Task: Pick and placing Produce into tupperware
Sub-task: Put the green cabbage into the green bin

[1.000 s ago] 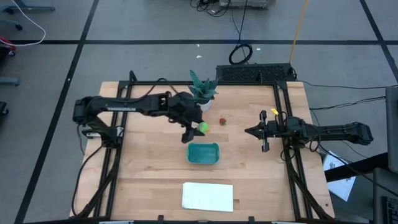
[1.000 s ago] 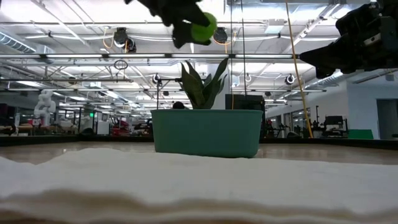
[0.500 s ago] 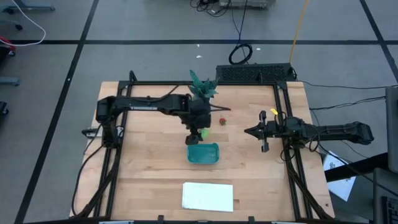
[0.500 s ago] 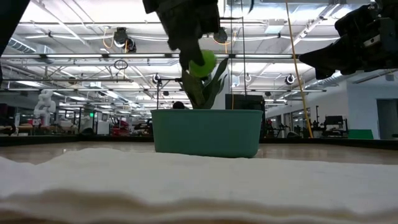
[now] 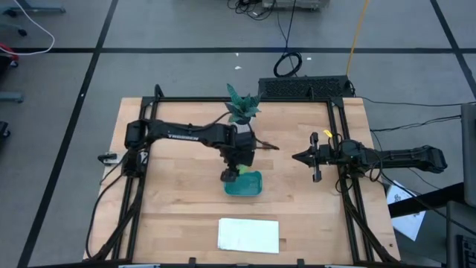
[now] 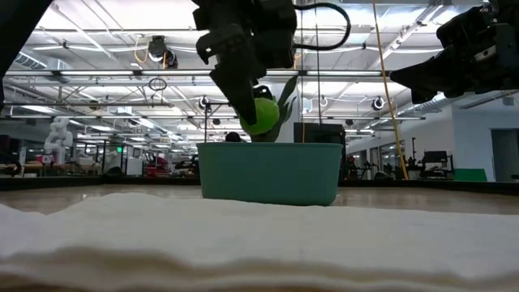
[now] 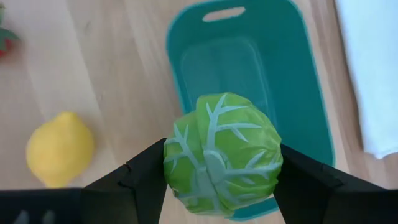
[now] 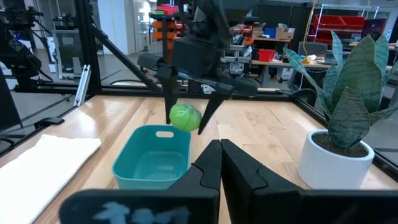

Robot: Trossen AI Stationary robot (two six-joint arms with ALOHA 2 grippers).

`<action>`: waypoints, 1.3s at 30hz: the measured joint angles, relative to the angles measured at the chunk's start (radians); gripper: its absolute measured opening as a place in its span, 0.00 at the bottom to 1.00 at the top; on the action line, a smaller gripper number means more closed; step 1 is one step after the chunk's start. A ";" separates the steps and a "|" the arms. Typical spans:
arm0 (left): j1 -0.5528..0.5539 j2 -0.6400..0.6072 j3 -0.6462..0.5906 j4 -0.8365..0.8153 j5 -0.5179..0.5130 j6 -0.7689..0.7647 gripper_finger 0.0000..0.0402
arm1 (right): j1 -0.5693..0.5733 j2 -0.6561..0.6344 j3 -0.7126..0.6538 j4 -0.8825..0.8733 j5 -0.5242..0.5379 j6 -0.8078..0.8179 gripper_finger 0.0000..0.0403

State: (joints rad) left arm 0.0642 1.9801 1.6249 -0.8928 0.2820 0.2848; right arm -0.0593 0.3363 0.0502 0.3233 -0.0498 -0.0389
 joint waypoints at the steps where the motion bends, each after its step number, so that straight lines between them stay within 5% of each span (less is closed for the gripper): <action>1: -0.007 -0.001 0.000 0.009 -0.003 0.009 0.61 | 0.000 0.000 0.000 0.000 0.000 0.000 0.00; 26: -0.074 0.059 -0.003 0.027 -0.044 -0.019 0.61 | 0.000 0.000 0.000 0.000 0.000 0.001 0.00; 39: -0.062 0.066 -0.003 0.031 0.159 -0.136 0.61 | 0.000 0.000 0.000 0.000 0.000 0.021 0.00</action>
State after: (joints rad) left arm 0.0025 2.0460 1.6222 -0.8616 0.4406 0.1483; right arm -0.0593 0.3363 0.0502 0.3237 -0.0495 -0.0184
